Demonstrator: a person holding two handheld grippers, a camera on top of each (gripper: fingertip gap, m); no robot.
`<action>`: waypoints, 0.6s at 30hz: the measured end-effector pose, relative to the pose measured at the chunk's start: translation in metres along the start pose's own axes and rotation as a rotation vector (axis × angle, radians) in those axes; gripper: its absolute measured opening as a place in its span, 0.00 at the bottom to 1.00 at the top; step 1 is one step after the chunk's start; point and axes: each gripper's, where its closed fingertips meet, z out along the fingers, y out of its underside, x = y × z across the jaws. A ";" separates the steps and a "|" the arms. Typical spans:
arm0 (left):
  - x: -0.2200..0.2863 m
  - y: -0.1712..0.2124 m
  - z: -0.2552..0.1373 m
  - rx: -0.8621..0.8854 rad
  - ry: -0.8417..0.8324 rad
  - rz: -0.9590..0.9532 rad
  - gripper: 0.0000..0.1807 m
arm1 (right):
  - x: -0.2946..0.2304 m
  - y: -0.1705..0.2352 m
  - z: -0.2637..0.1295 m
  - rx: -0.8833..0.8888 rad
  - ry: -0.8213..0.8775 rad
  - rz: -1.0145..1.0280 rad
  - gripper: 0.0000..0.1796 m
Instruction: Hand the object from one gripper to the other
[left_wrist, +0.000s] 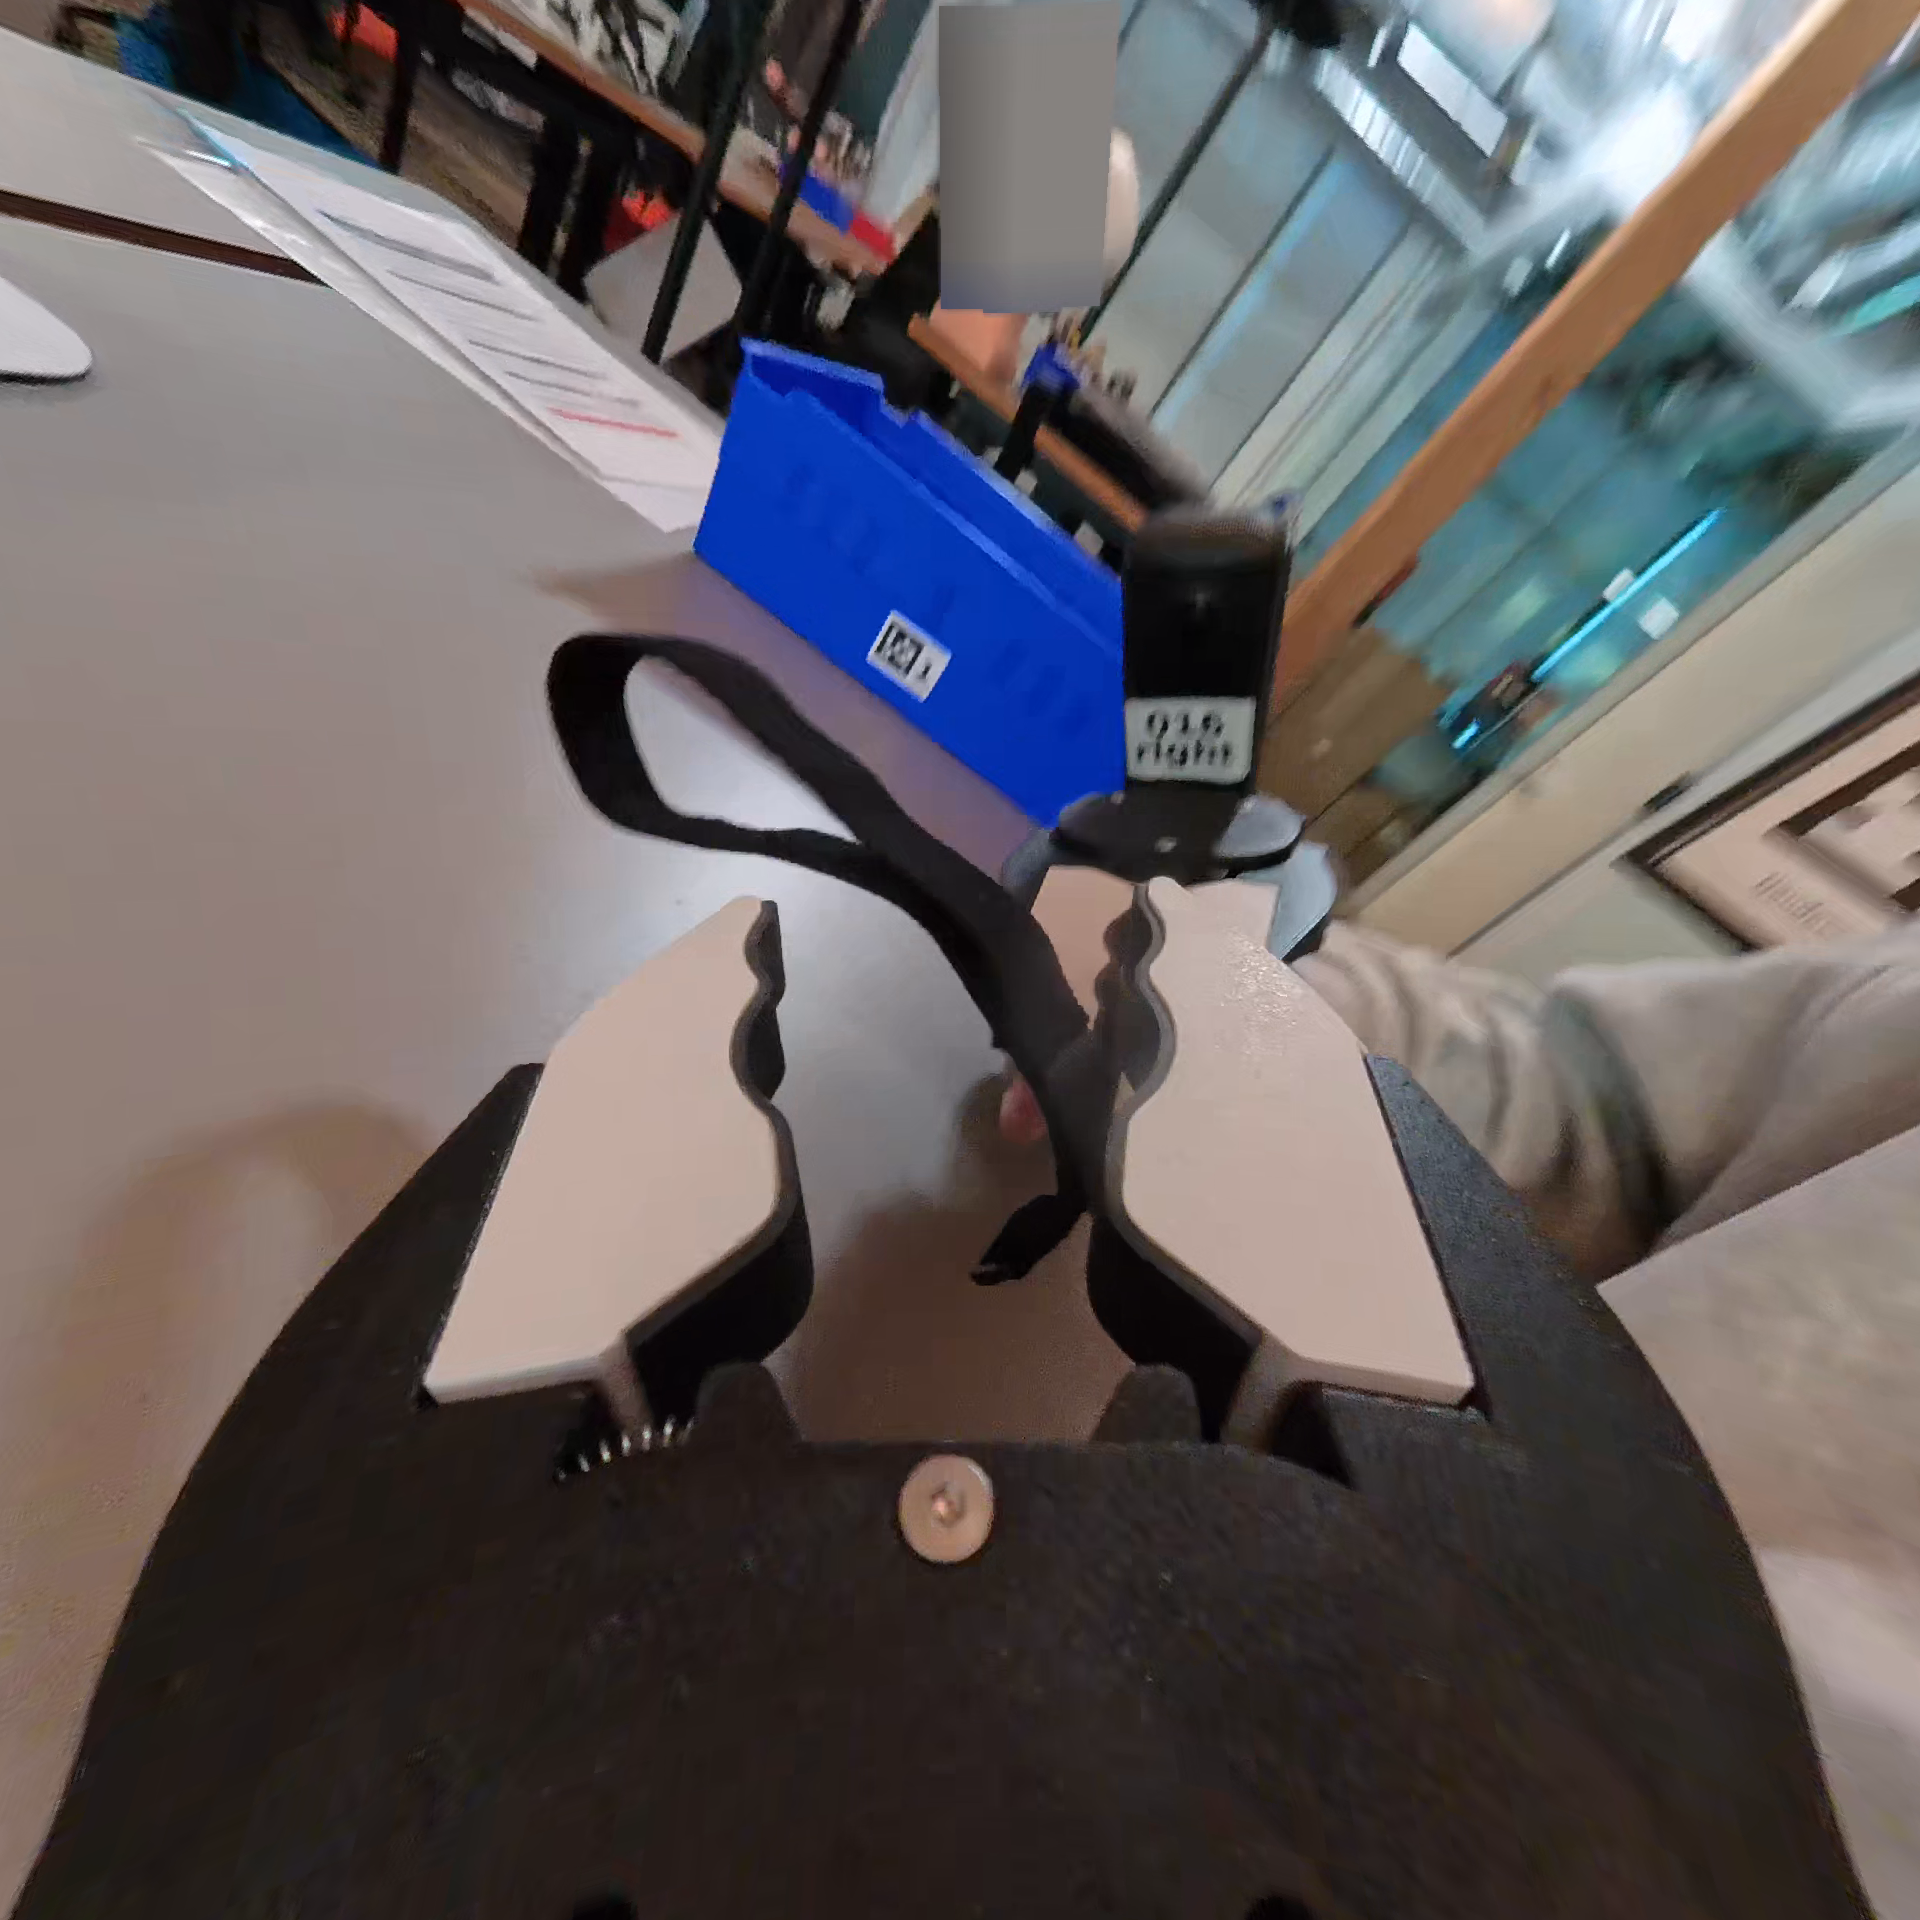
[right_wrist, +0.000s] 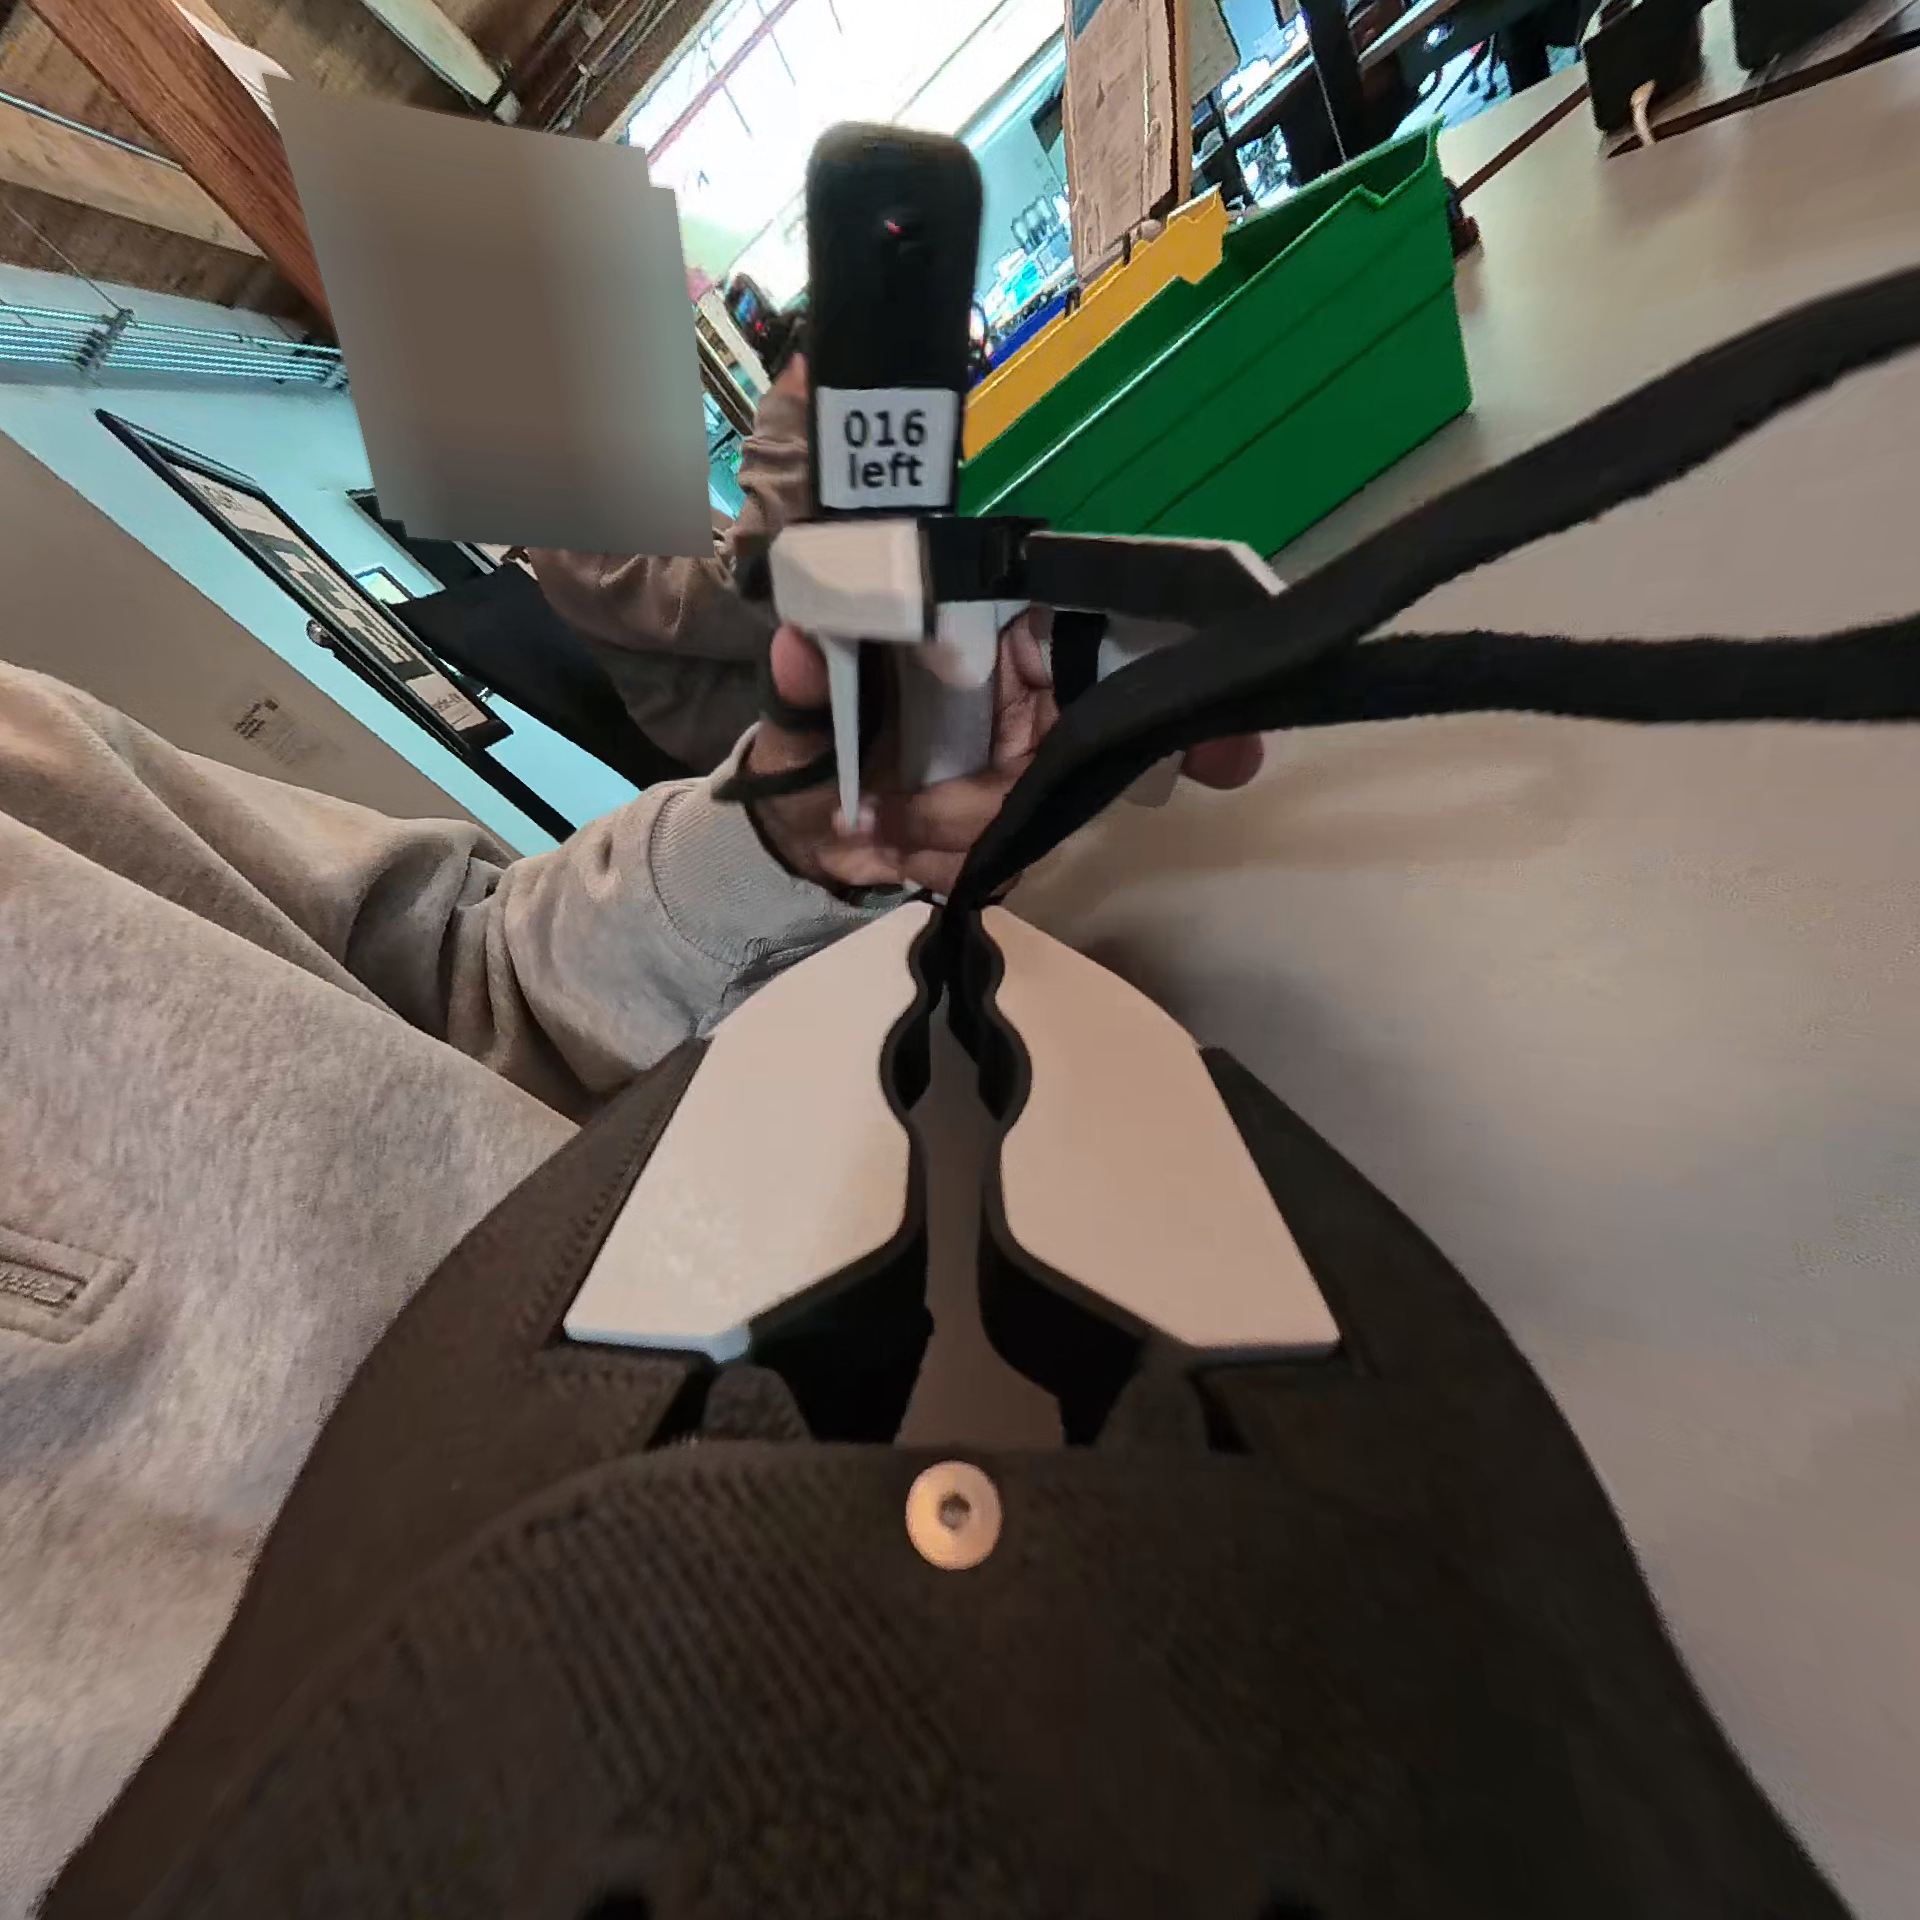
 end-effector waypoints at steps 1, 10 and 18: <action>-0.001 -0.005 -0.005 0.032 0.038 -0.075 0.35 | 0.000 -0.002 -0.001 0.008 -0.003 -0.004 0.02; 0.008 0.017 -0.007 -0.084 0.288 -0.394 0.36 | -0.019 0.011 0.002 -0.074 -0.114 -0.061 0.02; 0.013 0.019 -0.005 -0.071 0.370 -0.505 0.32 | -0.037 0.033 0.008 -0.192 -0.200 -0.125 0.02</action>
